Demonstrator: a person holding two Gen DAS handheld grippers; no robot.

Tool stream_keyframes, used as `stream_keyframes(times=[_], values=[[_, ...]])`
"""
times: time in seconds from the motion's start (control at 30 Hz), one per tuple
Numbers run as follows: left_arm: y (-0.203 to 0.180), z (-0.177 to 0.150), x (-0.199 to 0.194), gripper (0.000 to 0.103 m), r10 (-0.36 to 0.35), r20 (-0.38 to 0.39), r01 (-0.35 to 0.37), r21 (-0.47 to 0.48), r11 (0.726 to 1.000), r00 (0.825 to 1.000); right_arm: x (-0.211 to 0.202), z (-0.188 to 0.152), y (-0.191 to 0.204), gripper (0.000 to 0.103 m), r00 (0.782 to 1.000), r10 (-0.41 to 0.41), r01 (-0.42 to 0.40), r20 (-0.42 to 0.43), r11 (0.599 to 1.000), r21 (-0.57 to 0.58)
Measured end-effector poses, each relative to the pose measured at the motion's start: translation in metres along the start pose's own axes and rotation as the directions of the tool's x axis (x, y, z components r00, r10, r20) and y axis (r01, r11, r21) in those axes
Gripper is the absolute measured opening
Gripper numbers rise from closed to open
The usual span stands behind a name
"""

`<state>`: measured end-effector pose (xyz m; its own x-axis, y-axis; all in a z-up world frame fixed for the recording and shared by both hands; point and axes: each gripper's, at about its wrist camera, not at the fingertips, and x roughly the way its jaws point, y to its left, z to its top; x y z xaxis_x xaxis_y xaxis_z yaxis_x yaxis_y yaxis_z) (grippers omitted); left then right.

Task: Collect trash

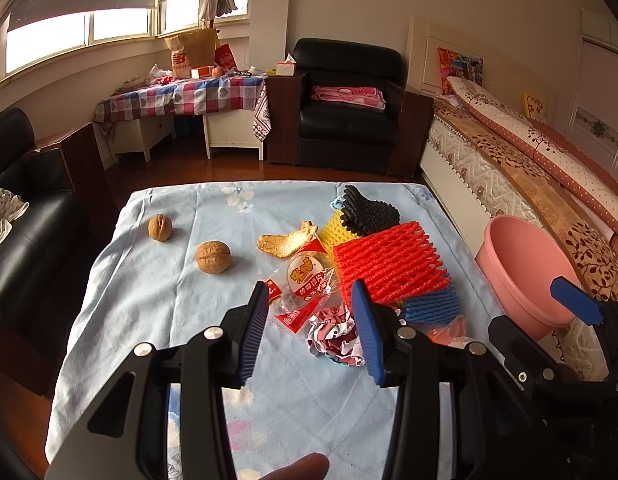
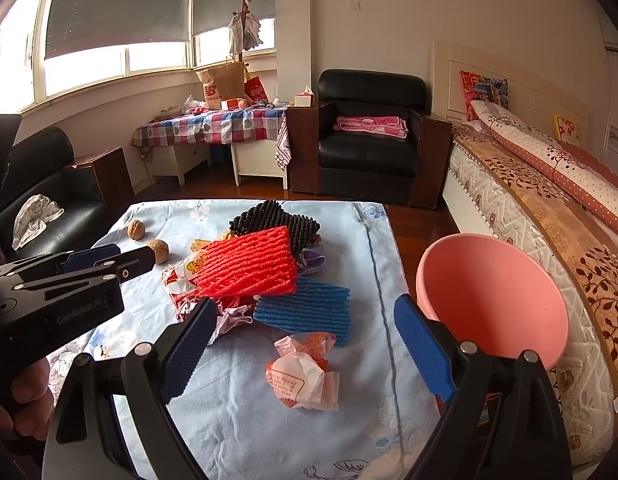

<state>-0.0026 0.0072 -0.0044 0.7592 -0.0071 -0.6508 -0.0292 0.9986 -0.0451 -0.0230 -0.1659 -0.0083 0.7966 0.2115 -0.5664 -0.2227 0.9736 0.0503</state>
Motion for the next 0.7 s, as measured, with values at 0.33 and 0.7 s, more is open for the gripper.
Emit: stream_keyframes(times=[0.33,0.7], values=[[0.0008,-0.0032,-0.0005,0.043,-0.002,-0.003,0.002,-0.008,1.0,1.0,-0.0008,0.0003,0.0003,0.089,1.0,-0.001,0.001,0.002,1.0,-0.001],[-0.0001,-0.0054,-0.0006,0.043,0.002,-0.009,-0.002,-0.02,1.0,1.0,-0.0048,0.0047,-0.0073,0.089,0.999,-0.036,0.035,0.03,0.999,0.022]])
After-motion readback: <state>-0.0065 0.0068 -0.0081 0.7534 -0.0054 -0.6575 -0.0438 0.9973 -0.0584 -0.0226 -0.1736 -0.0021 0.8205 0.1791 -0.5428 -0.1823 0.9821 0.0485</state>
